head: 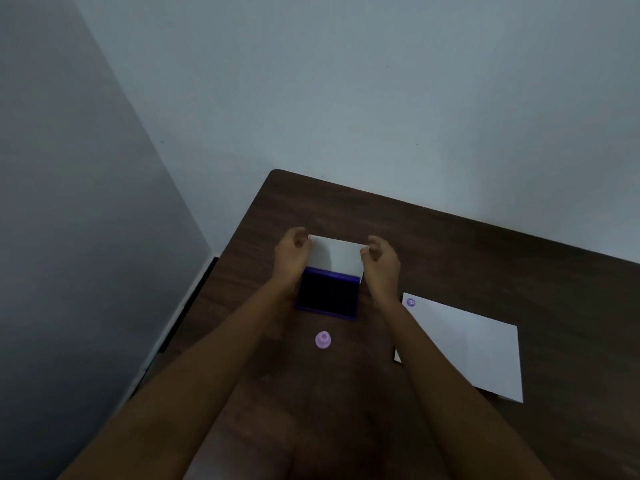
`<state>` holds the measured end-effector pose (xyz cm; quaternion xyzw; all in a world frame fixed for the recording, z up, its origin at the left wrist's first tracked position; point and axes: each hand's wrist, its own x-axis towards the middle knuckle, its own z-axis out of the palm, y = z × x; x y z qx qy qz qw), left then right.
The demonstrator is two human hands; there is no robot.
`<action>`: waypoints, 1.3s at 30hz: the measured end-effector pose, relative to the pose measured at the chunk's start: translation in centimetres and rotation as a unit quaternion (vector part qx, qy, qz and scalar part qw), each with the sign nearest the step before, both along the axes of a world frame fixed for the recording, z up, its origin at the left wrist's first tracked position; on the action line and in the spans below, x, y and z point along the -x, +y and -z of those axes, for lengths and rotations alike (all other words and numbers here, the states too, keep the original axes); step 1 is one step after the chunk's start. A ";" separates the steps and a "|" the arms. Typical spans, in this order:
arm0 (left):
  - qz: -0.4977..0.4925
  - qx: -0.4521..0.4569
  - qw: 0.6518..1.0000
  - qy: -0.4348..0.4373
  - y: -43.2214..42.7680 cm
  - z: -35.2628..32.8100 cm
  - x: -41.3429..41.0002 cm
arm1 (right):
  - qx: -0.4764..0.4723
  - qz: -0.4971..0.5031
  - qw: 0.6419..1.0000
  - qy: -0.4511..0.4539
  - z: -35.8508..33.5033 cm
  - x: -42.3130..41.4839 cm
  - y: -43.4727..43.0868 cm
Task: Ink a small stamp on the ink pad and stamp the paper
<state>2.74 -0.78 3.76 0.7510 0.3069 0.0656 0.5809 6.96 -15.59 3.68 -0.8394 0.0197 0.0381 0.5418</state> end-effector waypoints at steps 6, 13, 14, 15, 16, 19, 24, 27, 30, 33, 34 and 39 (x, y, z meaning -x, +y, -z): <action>0.013 -0.035 0.999 -0.003 -0.7 -0.9 4.0 | 0.089 -0.063 0.990 -0.090 0.1 3.2 -1.4; 0.017 -0.099 0.995 -0.012 -2.4 0.5 8.0 | 0.110 -0.104 0.982 -0.114 1.9 7.1 -2.9; 0.025 -0.111 0.993 -0.007 -2.5 0.9 8.5 | 0.112 -0.107 0.981 -0.113 2.3 7.6 -3.0; 0.036 -0.125 0.991 -0.005 -2.7 1.3 8.8 | 0.114 -0.109 0.981 -0.114 2.6 8.0 -3.0; 0.050 -0.140 0.989 0.000 -2.8 1.6 9.1 | 0.116 -0.110 0.981 -0.113 3.0 8.4 -3.1; 0.086 -0.179 0.980 0.024 -3.1 2.6 9.8 | 0.122 -0.115 0.982 -0.090 4.1 9.2 -3.0; 0.120 -0.196 0.973 0.036 -3.6 3.2 10.4 | 0.163 -0.140 0.975 -0.061 5.1 10.1 -2.8; 0.155 -0.220 0.962 0.043 -3.4 3.8 10.6 | 0.201 -0.162 0.962 -0.087 5.2 10.2 -2.9; 0.176 -0.270 0.944 0.067 -3.3 4.1 10.6 | 0.248 -0.197 0.943 -0.105 5.2 10.4 -3.1; 0.167 -0.326 0.927 0.082 -3.3 4.0 9.9 | 0.283 -0.217 0.926 -0.127 5.1 10.1 -3.3; 0.164 -0.341 0.921 0.089 -3.3 3.5 9.8 | 0.291 -0.221 0.923 -0.119 4.8 9.9 -3.3; 0.172 -0.388 0.903 0.074 -3.7 2.5 7.8 | 0.270 -0.175 0.939 -0.123 3.2 8.4 -2.8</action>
